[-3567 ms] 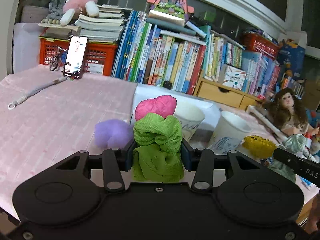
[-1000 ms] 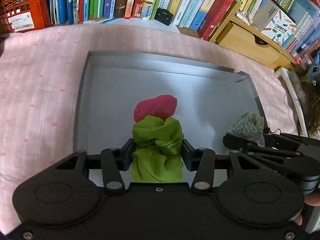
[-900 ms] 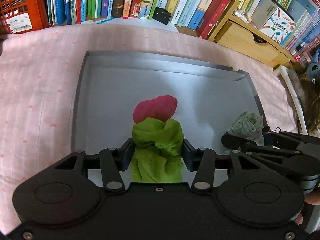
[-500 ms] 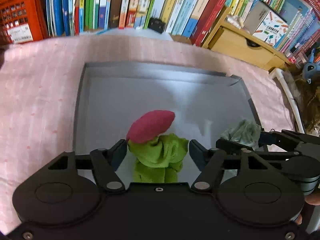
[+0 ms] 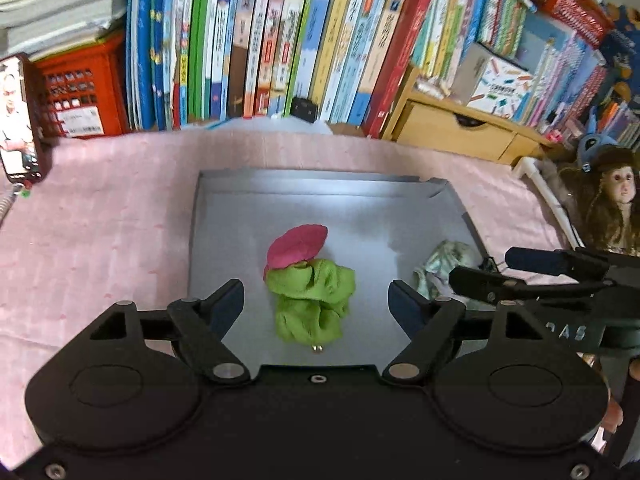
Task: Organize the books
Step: 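Lower the scrunchie into the tray and open the left tool while the right releases the pouch, then withdraw both tools from the tray toward the paper cups and foam block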
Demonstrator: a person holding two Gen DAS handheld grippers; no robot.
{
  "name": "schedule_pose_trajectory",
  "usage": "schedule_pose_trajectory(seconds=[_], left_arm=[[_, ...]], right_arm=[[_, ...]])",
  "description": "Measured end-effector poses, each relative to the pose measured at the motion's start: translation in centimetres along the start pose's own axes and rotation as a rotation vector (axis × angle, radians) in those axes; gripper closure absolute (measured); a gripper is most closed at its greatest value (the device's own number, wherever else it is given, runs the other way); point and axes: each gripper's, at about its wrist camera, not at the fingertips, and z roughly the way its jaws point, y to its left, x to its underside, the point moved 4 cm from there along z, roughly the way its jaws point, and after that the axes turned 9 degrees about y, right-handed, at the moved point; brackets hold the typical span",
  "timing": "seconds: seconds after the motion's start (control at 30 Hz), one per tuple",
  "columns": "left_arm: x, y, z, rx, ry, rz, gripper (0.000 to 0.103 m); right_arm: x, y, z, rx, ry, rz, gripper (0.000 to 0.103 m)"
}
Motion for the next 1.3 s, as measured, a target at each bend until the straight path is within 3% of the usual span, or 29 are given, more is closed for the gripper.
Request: schedule_pose_trajectory(seconds=[0.57, 0.87, 1.0, 1.3], left_arm=[[10.7, -3.1, -8.7, 0.002, -0.29, 0.112, 0.015], [17.1, -4.0, -9.8, 0.015, -0.387, 0.1, 0.014], [19.5, -4.3, -9.6, -0.001, -0.427, 0.091, 0.008], [23.7, -5.2, -7.2, -0.048, -0.435, 0.106, 0.005]], right_arm=[[8.4, 0.4, -9.5, -0.037, -0.326, -0.034, 0.009], [13.9, 0.9, -11.7, 0.033, -0.503, -0.031, 0.001], [15.9, 0.9, -12.1, 0.078, -0.576, -0.039, 0.0], [19.4, 0.8, -11.6, 0.032, -0.61, -0.01, 0.0]])
